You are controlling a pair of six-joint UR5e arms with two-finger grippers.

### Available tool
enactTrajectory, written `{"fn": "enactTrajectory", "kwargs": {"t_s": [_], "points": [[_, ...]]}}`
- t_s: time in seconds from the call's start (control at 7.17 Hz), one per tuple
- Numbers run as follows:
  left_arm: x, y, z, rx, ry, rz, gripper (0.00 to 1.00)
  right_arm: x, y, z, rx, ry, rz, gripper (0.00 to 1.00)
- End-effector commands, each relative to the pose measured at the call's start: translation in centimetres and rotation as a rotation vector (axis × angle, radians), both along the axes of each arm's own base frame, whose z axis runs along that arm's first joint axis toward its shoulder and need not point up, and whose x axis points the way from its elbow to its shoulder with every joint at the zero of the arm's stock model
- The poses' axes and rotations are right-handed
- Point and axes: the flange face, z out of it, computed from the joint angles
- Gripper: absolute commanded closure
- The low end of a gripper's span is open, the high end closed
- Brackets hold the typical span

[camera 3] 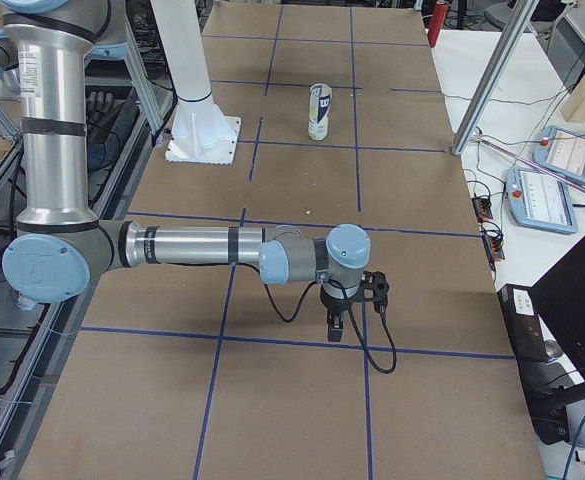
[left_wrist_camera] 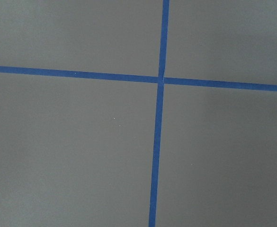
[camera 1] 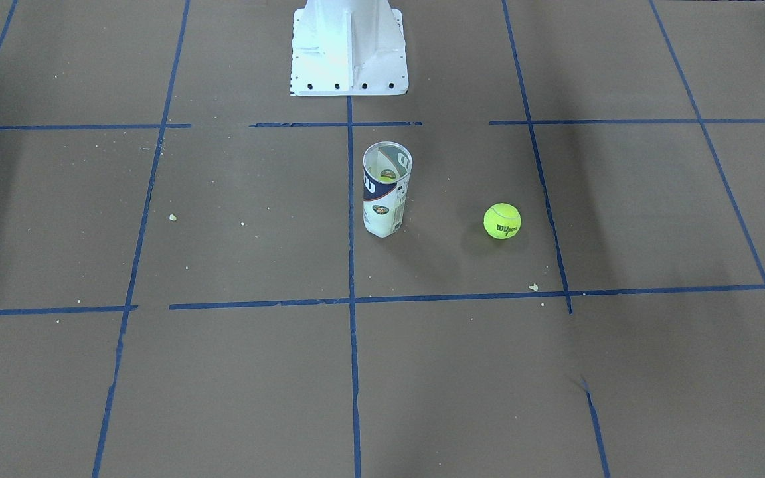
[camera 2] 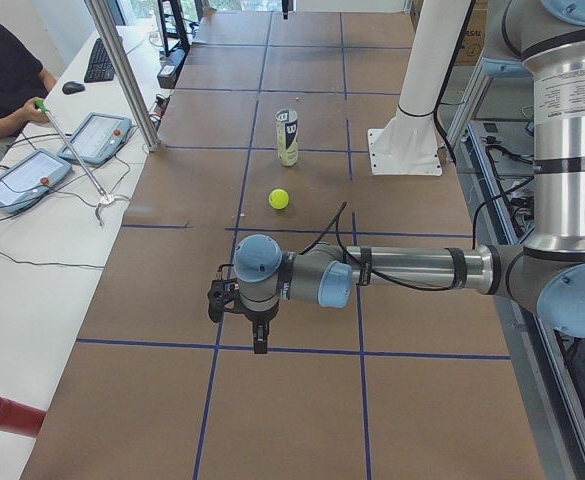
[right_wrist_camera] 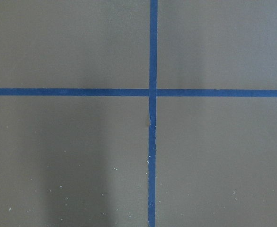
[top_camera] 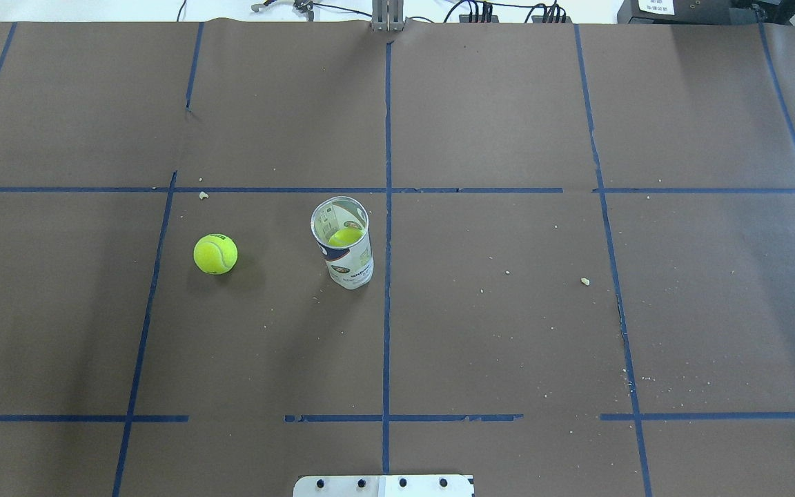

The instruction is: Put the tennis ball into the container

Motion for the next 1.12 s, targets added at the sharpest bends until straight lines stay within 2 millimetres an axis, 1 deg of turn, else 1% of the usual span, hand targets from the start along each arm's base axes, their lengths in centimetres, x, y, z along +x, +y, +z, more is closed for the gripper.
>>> {"fn": "enactTrajectory", "kwargs": {"t_s": [0.0,0.14,0.28,0.42,0.56,0.7,0.84,0.98], "points": [[0.0,-0.2,-0.5,0.016,-0.002,0.003,0.00,0.0,0.0,0.0,0.000,0.000,0.000,0.00],[-0.1,-0.9,-1.0,0.027,-0.003,0.001,0.00,0.0,0.0,0.0,0.000,0.000,0.000,0.00],[0.0,-2.2,-2.5,0.058,-0.002,0.000,0.00,0.0,0.0,0.0,0.000,0.000,0.000,0.00],[-0.1,-3.3,-4.8,0.104,-0.015,-0.008,0.00,-0.1,0.0,0.0,0.000,0.000,-0.001,0.00],[-0.2,-3.7,-8.2,0.149,-0.028,-0.034,0.00,0.0,0.0,0.0,0.000,0.000,0.000,0.00],[0.4,-3.8,-12.4,0.178,-0.012,-0.077,0.00,0.0,0.0,0.0,0.000,0.000,0.000,0.00],[3.9,-4.2,-16.7,0.164,0.030,-0.101,0.00,0.0,0.0,0.0,0.000,0.000,0.000,0.00],[9.5,-5.2,-20.5,0.137,0.076,-0.087,0.00,0.0,0.0,0.0,0.000,0.000,0.000,0.00]]}}
